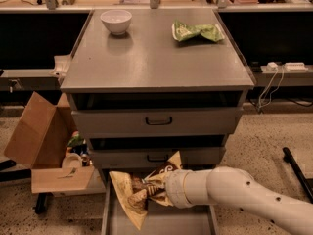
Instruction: Pick brown chip bag from bottom drawer and place on counter
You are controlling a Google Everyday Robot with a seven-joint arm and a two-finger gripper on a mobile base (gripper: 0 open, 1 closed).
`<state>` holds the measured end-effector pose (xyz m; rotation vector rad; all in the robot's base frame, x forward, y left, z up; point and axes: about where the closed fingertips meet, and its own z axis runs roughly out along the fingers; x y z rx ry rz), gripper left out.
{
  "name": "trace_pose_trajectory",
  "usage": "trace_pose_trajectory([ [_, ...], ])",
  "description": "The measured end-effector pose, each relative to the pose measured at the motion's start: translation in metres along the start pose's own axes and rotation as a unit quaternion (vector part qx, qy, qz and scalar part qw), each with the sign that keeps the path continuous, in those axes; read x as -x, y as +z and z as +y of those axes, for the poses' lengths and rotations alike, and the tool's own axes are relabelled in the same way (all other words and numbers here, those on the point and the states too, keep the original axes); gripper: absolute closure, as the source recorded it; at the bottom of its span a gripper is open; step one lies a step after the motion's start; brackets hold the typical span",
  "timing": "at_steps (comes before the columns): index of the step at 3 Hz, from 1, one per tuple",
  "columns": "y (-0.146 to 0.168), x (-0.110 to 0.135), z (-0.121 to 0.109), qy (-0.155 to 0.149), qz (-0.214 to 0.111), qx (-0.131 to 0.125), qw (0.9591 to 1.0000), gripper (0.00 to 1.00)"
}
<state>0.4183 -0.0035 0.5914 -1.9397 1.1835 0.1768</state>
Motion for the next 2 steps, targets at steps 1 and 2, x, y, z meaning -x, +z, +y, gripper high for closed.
trace_pose_trajectory([
  [1,-0.059,0.015,-0.068,-0.072,0.051,-0.047,0.9950,1.00],
  [2,-0.126,0.036,-0.132,-0.139,0.100,-0.097,0.9805,1.00],
])
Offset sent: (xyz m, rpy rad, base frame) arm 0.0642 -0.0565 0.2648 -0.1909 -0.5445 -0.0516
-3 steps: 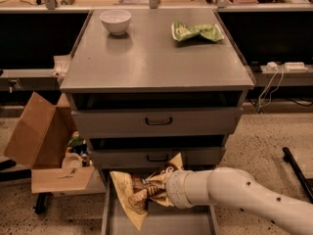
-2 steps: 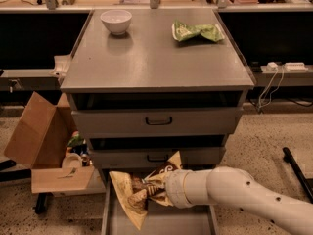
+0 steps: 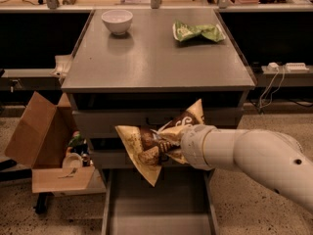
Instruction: Pick brown chip bag from bottom drawer and place on counter
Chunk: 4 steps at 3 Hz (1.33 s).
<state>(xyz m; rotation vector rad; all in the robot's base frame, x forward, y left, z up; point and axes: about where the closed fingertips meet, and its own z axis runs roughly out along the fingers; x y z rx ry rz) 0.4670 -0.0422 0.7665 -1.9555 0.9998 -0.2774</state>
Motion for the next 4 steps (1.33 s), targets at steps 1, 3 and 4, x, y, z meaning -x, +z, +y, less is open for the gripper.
trace_pose_trajectory([
  [1,0.000,0.000,0.000,0.000,0.000,0.000,1.0000,1.00],
  [3,-0.020,-0.015,-0.049,-0.043,0.027,-0.028,0.9983,1.00],
  [4,-0.051,-0.028,-0.119,-0.113,0.064,-0.056,0.9899,1.00],
])
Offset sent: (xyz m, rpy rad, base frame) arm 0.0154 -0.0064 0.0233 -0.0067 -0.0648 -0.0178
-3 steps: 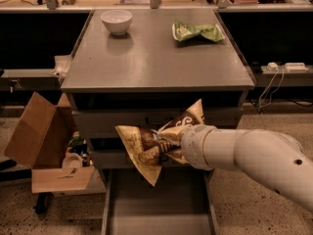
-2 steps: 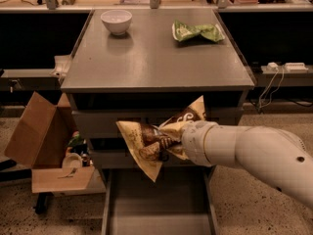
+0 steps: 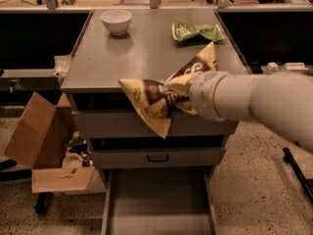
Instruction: Pick brown chip bag from bottom drawer and place on counter
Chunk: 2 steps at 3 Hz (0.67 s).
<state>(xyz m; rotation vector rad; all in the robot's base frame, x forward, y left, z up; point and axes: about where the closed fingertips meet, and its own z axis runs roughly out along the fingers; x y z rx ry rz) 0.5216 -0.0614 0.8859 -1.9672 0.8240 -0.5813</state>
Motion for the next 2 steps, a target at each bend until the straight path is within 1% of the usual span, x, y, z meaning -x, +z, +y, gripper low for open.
trace_pose_trajectory([
  [1,-0.0084,-0.0284,-0.0588,-0.042,0.023,-0.027,0.9985,1.00],
  [2,-0.0082,-0.0279,-0.0577,-0.042,0.023,-0.027,0.9985,1.00],
])
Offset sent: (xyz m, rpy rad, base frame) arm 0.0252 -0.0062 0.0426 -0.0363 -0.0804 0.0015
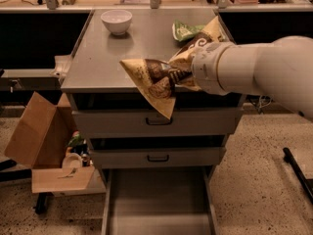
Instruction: Pick brown chip bag from bottom drawer and place on counter
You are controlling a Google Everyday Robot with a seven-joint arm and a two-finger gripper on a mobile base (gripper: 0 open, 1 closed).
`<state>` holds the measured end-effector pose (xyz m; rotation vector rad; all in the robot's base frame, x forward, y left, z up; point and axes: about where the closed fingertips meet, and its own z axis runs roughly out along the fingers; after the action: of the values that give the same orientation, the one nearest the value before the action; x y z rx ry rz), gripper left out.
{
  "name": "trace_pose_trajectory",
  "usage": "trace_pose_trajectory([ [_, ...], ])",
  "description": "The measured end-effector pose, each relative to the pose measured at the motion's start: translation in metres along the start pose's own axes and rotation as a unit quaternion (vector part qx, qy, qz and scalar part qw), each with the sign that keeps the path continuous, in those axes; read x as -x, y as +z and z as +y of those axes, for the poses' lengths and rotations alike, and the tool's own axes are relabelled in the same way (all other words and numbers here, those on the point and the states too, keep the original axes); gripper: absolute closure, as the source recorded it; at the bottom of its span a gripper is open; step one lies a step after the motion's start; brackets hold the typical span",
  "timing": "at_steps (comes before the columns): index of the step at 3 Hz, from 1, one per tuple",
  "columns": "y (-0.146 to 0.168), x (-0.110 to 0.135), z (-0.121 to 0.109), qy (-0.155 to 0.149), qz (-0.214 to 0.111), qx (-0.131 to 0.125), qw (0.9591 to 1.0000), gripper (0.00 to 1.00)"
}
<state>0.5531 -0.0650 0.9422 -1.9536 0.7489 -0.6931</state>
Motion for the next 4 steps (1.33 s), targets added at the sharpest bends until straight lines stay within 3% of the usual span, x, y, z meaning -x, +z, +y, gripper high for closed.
trace_pose_trajectory([
  [1,0.003,-0.009,-0.008,-0.012,0.002,-0.005,0.9999,1.00],
  [2,0.019,-0.043,-0.016,-0.034,0.000,-0.011,0.9994,1.00],
  [4,0.064,-0.105,-0.063,-0.083,-0.004,-0.015,0.9964,1.00],
])
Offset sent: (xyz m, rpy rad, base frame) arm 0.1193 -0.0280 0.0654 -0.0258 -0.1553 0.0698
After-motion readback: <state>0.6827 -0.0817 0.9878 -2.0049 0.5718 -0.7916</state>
